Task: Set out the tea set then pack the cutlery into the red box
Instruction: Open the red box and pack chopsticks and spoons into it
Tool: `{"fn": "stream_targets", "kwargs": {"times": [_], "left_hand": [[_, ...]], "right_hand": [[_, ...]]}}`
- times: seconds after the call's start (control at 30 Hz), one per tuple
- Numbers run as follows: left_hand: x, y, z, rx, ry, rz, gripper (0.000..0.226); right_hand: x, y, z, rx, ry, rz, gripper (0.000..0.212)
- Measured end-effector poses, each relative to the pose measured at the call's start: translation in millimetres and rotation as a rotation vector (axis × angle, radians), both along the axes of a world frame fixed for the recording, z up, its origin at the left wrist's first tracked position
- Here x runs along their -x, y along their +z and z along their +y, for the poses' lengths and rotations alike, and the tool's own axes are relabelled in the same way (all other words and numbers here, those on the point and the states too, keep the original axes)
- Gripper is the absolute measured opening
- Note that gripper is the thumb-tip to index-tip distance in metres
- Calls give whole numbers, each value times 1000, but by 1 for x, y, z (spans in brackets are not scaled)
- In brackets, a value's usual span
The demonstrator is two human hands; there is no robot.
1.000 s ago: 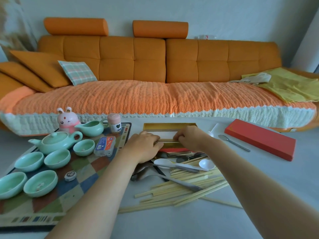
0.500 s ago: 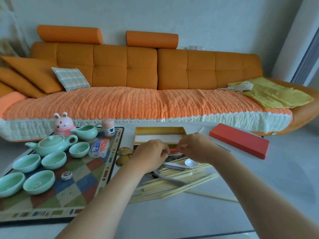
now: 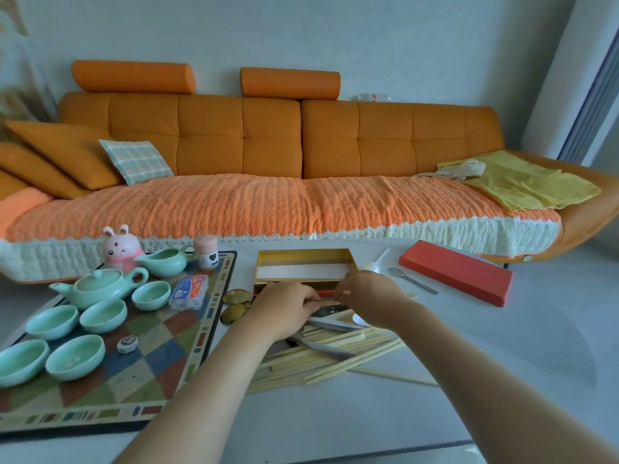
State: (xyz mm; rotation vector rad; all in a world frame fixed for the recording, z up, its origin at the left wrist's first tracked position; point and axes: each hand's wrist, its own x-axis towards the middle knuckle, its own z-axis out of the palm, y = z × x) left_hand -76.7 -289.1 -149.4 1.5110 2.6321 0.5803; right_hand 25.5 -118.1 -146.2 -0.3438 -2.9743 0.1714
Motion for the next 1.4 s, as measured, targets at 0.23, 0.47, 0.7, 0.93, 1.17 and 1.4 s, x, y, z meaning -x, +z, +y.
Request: {"fn": "stream_targets", "kwargs": {"times": [0.23, 0.47, 0.7, 0.93, 1.17, 1.4], "left_hand": [[24, 17, -10, -173, 151, 30, 22], [72, 22, -36, -311, 303, -56, 21], [85, -2, -21, -234, 284, 271, 34], [87, -22, -4, -24, 108, 213, 44], [87, -22, -2, 156, 64, 183, 55], [85, -25, 1, 116, 81, 183, 52]], "right_hand": [[9, 8, -4, 240, 6, 249, 22], [31, 2, 4, 239, -10, 348, 29], [65, -5, 17, 31, -133, 312, 39], [87, -5, 22, -124, -205, 115, 45], [93, -3, 22, 156, -169, 105, 44], [81, -3, 3, 181, -36, -144, 43]]}}
